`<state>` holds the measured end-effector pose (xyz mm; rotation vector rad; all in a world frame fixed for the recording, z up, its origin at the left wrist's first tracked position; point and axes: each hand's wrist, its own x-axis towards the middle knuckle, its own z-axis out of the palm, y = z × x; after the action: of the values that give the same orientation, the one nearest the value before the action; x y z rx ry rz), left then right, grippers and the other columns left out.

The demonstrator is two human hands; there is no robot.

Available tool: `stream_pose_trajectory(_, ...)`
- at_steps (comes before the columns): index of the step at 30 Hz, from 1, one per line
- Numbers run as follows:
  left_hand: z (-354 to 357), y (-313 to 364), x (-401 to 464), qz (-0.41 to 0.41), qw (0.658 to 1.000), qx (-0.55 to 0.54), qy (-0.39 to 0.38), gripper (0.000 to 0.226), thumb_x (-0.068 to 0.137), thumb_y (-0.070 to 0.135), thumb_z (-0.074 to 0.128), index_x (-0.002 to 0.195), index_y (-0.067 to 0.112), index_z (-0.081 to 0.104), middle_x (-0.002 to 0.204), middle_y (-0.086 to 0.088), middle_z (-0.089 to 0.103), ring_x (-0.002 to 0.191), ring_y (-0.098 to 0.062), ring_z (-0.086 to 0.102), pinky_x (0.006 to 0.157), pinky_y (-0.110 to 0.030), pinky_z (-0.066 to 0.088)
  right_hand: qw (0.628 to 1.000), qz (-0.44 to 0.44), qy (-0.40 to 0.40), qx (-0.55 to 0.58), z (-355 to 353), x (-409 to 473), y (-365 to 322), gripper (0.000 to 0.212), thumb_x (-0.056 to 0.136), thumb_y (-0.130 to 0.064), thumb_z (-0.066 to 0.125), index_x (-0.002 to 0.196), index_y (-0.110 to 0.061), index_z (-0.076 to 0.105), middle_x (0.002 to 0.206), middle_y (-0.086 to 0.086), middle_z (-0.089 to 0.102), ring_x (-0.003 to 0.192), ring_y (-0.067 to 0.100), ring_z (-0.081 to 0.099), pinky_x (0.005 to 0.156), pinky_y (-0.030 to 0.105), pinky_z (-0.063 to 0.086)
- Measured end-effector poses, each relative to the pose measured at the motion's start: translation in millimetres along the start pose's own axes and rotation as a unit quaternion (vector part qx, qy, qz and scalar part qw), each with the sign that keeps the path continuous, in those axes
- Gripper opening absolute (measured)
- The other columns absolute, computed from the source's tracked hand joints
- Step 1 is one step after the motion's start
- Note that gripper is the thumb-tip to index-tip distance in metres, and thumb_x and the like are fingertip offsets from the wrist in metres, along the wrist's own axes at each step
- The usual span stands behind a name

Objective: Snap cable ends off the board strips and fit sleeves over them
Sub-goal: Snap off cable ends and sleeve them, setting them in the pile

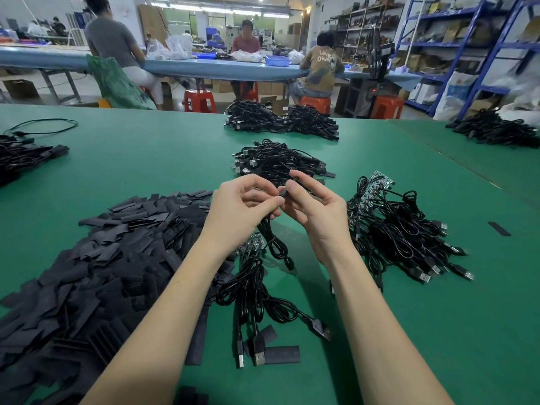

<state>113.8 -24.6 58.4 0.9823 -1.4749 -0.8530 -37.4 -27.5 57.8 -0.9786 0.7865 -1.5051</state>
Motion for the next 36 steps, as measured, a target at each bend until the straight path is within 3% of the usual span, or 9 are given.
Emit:
stream_pose_trajectory(3, 2.0, -1.2, 0.6, -0.019, 0.999, 0.026, -0.004, 0.016, 0.084, 0.012, 0.080, 0.094, 0.017, 0.069, 0.079, 0.000, 0.077, 0.079, -0.016, 0.075, 0.080, -0.033, 0.059, 1.000, 0.013, 0.015, 0.020, 0.2, -1.0, 0.9, 0.023, 0.090, -0.002, 0.072, 0.111, -0.010, 0.073, 0.088, 0.015, 0.075, 0.076, 0.021, 0.070, 0.076, 0.028, 0.060)
stream_pose_trajectory(5, 4.1, -3.4, 1.4, -0.037, 0.995, 0.091, -0.012, 0.033, 0.079, 0.028, 0.085, 0.105, 0.027, 0.064, 0.090, 0.010, 0.075, 0.090, -0.005, 0.070, 0.084, -0.025, 0.054, 0.998, 0.010, 0.048, 0.044, 0.6, 0.2, 1.1, 0.023, 0.089, -0.003, 0.072, 0.110, -0.012, 0.073, 0.088, 0.013, 0.075, 0.077, 0.020, 0.069, 0.076, 0.028, 0.060)
stream_pose_trajectory(8, 9.1, -9.4, -1.5, -0.060, 0.979, 0.195, -0.019, 0.052, 0.073, 0.037, 0.088, 0.113, 0.029, 0.057, 0.104, 0.015, 0.062, 0.088, 0.001, 0.065, 0.070, -0.006, 0.047, 0.989, 0.002, 0.102, 0.108, -1.3, 4.2, -0.4, 0.022, 0.091, -0.004, 0.071, 0.112, -0.011, 0.070, 0.089, 0.012, 0.073, 0.077, 0.019, 0.065, 0.075, 0.025, 0.059)
stream_pose_trajectory(13, 15.1, -16.2, -0.2, -0.038, 0.980, 0.183, 0.060, 0.028, 0.081, 0.023, 0.081, 0.102, 0.024, 0.061, 0.086, 0.009, 0.067, 0.065, 0.000, 0.065, 0.061, -0.006, 0.045, 0.980, -0.016, 0.134, 0.145, -7.7, 9.4, 0.3, 0.035, 0.094, -0.005, 0.068, 0.128, -0.006, 0.062, 0.092, 0.012, 0.072, 0.080, 0.015, 0.068, 0.075, 0.024, 0.059)
stream_pose_trajectory(19, 13.1, -18.4, 27.8, 0.079, 0.963, 0.251, 0.063, 0.026, 0.083, 0.010, 0.075, 0.098, 0.019, 0.055, 0.084, 0.008, 0.060, 0.074, -0.003, 0.056, 0.070, -0.016, 0.049, 0.981, 0.091, 0.151, 0.082, -19.1, 11.0, 2.3, 0.069, 0.086, -0.010, 0.079, 0.143, -0.017, 0.039, 0.122, 0.015, 0.068, 0.082, 0.022, 0.074, 0.074, 0.029, 0.062)
stream_pose_trajectory(24, 14.4, -19.4, 93.5, 0.121, 0.920, 0.373, -0.001, 0.026, 0.084, 0.005, 0.069, 0.098, 0.012, 0.048, 0.088, -0.003, 0.060, 0.081, -0.023, 0.057, 0.077, -0.040, 0.050, 0.977, 0.155, 0.145, 0.021, -20.9, 9.4, 10.3, 0.050, 0.092, -0.006, 0.069, 0.136, -0.011, 0.046, 0.110, 0.016, 0.073, 0.073, 0.020, 0.068, 0.065, 0.025, 0.058)
stream_pose_trajectory(28, 20.3, -38.5, 126.5, 0.093, 0.870, 0.480, -0.062, 0.013, 0.087, 0.005, 0.063, 0.092, 0.010, 0.052, 0.096, -0.007, 0.056, 0.095, -0.034, 0.055, 0.083, -0.043, 0.046, 0.979, 0.170, 0.105, -0.036, -19.5, 9.7, 11.3, 0.038, 0.094, -0.011, 0.069, 0.128, -0.011, 0.052, 0.103, 0.011, 0.076, 0.065, 0.016, 0.068, 0.060, 0.024, 0.057)
stream_pose_trajectory(31, 23.3, -58.9, 132.4, 0.033, 0.811, 0.568, -0.132, 0.014, 0.092, 0.011, 0.062, 0.105, 0.006, 0.060, 0.112, -0.016, 0.062, 0.109, -0.036, 0.057, 0.091, -0.045, 0.049, 0.977, 0.187, 0.076, -0.065, -19.0, 8.6, 14.3, 0.034, 0.095, -0.014, 0.068, 0.126, -0.012, 0.055, 0.102, 0.010, 0.077, 0.064, 0.015, 0.068, 0.060, 0.023, 0.056)
stream_pose_trajectory(36, 19.7, -61.3, 128.9, 0.049, 0.816, 0.562, -0.123, 0.018, 0.093, 0.018, 0.063, 0.107, 0.007, 0.065, 0.115, -0.014, 0.062, 0.117, -0.032, 0.053, 0.094, -0.043, 0.049, 0.975, 0.189, 0.055, -0.100, -19.9, 9.3, 16.2, 0.027, 0.096, -0.016, 0.066, 0.122, -0.011, 0.060, 0.097, 0.006, 0.077, 0.065, 0.015, 0.068, 0.061, 0.022, 0.056)
